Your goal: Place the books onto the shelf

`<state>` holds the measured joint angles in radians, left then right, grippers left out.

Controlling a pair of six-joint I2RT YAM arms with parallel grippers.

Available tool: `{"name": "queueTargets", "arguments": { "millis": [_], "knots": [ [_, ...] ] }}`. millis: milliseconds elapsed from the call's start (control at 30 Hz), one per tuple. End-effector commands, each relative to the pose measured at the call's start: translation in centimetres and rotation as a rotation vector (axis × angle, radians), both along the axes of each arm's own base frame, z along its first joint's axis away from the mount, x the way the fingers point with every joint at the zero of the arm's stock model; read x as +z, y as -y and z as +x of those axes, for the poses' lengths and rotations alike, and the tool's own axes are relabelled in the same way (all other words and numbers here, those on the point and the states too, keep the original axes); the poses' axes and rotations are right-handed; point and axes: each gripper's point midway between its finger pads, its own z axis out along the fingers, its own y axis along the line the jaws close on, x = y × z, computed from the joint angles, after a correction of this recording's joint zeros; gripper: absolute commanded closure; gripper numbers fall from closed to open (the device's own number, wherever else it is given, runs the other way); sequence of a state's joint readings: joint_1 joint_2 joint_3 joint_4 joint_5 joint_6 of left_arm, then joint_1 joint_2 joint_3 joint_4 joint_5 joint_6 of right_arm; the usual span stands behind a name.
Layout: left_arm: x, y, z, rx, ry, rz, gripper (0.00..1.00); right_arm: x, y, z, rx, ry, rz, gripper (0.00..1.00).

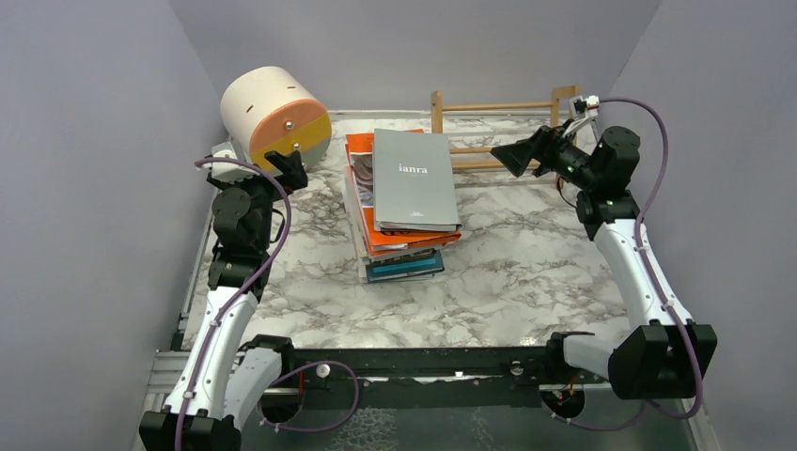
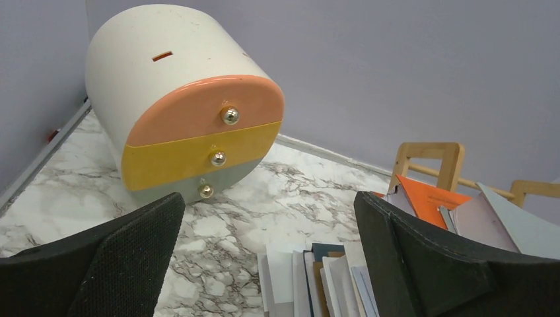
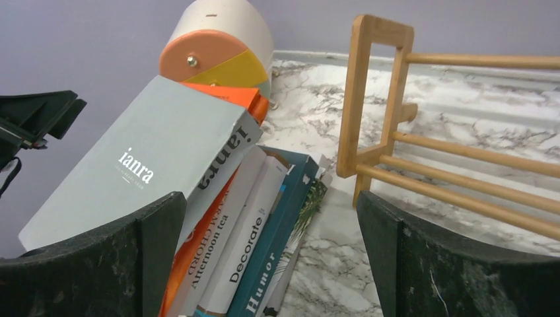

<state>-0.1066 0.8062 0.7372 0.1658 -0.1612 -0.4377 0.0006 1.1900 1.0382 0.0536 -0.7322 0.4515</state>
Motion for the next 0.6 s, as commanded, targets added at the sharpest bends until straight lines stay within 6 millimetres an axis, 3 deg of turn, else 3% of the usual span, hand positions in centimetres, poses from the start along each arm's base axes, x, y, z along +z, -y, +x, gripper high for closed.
{"name": "queueTargets", "arguments": {
  "millis": [0, 367, 567],
  "knots": [
    [2.6, 1.1, -0.7, -0.065, 0.089, -0.008, 0.01, -1.3, -1.0, -0.2, 0.070, -0.083, 0.055, 0.00],
    [4.2, 1.8, -1.5, -0.116, 0.088, 0.017, 0.01, -1.7, -3.5, -1.8, 0.298, -0.150, 0.187, 0.00],
    [6.9, 4.1, -1.0, -0.235, 0.026, 0.004, 0.01, -2.5, -2.6, -0.2, 0.194, -0.211, 0.162, 0.00]
  ]
}}
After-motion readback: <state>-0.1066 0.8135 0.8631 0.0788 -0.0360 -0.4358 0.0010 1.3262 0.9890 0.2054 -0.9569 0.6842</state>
